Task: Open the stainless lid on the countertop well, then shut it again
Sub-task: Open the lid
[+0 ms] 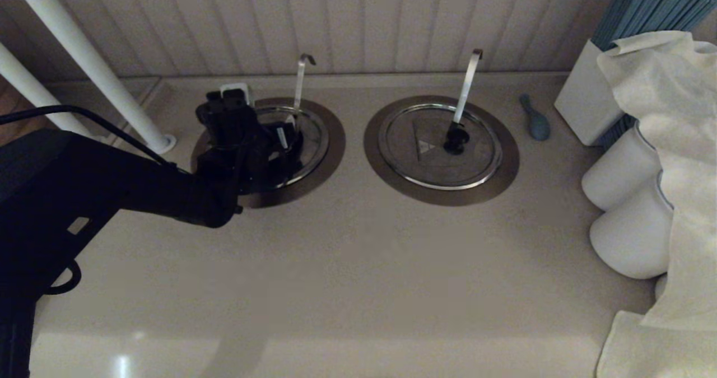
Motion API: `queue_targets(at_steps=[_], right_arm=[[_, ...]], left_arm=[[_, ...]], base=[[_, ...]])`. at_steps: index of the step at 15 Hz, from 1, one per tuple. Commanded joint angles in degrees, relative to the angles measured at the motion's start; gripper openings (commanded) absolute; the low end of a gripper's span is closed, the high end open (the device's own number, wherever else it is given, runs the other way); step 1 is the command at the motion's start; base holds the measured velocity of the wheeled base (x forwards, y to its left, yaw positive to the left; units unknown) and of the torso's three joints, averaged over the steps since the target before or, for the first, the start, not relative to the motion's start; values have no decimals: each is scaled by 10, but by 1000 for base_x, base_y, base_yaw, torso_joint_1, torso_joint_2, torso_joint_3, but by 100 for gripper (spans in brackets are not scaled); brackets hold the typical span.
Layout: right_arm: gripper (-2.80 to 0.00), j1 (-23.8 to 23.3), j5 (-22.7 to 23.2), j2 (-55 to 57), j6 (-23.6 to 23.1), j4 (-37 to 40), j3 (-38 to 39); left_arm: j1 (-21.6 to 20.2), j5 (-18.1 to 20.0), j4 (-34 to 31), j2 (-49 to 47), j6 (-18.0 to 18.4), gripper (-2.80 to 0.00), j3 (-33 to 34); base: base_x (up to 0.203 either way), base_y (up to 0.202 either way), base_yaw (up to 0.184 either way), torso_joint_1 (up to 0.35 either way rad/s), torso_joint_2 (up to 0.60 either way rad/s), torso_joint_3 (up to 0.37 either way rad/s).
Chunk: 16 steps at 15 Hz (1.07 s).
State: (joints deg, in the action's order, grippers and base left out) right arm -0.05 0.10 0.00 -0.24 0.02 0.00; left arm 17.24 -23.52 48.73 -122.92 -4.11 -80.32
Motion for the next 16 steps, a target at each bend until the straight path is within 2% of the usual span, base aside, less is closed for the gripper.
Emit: queue_targets(at_steps=[1,16], right_arm=[[-280,0,0,0,0,0,0],[-280,0,0,0,0,0,0]], left_arm=[[-6,-2,2,2,0,0,-4],[-43,1,-16,20,-3,0,-16]], base=[[0,0,0,0,0,0],[0,0,0,0,0,0]])
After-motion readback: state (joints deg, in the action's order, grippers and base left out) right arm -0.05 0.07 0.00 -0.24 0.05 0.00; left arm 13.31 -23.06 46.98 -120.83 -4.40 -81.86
